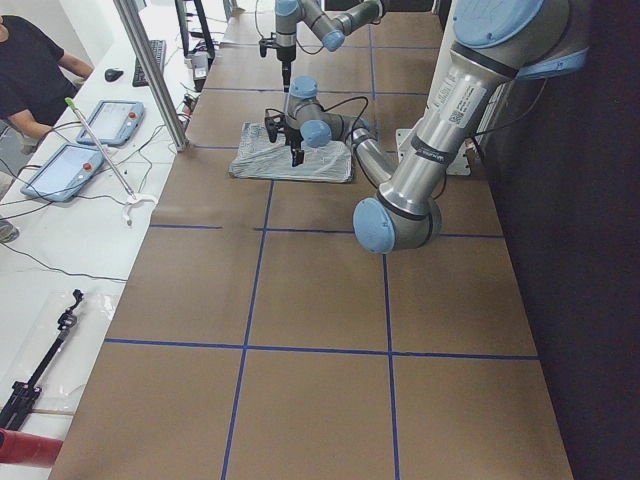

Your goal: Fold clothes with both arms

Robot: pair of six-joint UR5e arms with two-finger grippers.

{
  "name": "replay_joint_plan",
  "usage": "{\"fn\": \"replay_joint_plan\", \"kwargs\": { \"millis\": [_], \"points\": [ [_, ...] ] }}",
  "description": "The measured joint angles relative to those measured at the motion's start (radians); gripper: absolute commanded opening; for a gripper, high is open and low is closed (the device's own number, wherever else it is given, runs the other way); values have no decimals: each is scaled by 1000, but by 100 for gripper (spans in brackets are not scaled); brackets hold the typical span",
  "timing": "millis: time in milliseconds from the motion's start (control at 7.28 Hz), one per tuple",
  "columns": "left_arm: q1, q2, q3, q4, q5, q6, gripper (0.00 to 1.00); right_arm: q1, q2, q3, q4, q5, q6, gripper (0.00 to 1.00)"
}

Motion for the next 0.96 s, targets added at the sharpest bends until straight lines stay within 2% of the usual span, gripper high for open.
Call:
{"fn": "replay_joint_plan", "kwargs": {
  "millis": [275,412,686,961],
  "points": [
    [136,16,-46,69,66,-189,100,-22,-13,49,2,1,83,100],
    [195,45,-102,112,89,-252,100,-30,-16,73,2,-1,101,100],
    [247,103,-177,160,105,-311,100,-43,-27,99,1,-6,112,100],
    [268,126,-175,167,121,-334,100,-49,-32,103,2,-12,114,100]
  ]
}}
